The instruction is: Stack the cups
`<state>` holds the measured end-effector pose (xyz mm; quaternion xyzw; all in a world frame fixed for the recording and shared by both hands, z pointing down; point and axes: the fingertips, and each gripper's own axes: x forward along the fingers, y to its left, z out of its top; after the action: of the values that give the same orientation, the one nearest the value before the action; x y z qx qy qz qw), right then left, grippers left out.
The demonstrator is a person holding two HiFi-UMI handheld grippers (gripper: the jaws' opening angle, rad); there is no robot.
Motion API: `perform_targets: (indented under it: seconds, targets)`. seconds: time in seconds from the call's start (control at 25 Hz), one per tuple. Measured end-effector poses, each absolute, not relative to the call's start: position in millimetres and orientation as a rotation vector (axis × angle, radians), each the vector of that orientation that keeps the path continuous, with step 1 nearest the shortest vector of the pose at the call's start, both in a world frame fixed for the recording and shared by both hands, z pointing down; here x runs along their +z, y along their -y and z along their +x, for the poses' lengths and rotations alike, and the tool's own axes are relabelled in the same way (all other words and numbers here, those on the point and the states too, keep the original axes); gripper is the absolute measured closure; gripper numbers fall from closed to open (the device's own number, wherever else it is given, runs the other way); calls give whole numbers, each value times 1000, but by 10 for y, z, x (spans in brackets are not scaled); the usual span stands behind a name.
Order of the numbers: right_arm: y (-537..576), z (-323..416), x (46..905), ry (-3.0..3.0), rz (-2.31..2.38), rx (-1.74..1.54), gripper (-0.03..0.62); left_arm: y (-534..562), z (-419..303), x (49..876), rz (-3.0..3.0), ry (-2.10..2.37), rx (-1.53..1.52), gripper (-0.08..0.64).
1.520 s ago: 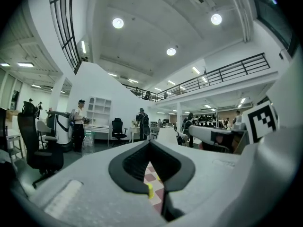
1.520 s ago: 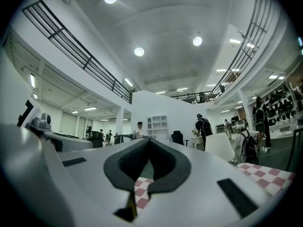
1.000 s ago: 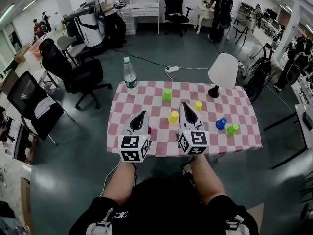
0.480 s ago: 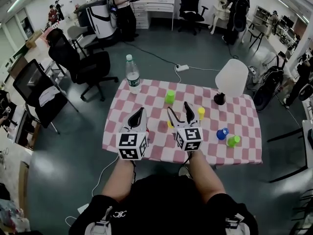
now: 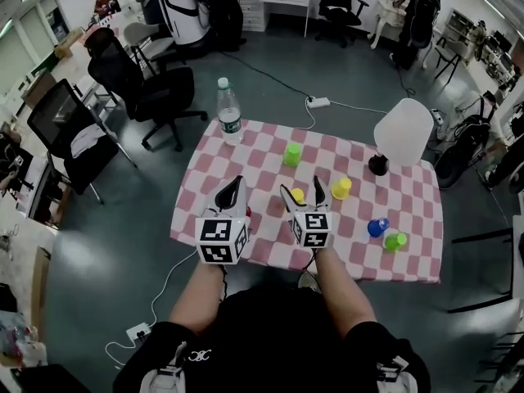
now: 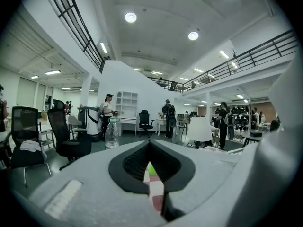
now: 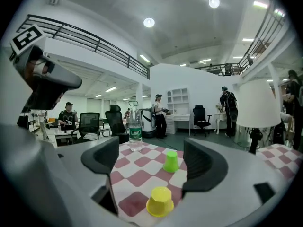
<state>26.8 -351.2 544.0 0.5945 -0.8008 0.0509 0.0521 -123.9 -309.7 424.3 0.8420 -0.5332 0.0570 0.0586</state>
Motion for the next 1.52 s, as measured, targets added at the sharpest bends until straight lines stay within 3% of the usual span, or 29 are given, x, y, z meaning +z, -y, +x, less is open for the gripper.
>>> perform_targets:
  seconds: [1.12, 1.2, 1.28, 1.52]
  targets:
    - [3674, 335, 7388, 2052, 1523, 587, 191, 3422, -1527, 4518, 2456, 1667, 243, 545]
    - [3656, 403, 7452, 1995, 1534, 603, 248, 3422, -1548, 4531, 2455, 1666, 246, 545]
    - [3642, 456, 7493, 1968, 1547, 606, 348, 3418, -1558, 4545, 2457, 1662, 249, 545]
    - [3641, 455, 7371, 1998, 1546, 560, 357, 3415, -1541, 4549, 2462, 1650, 245, 545]
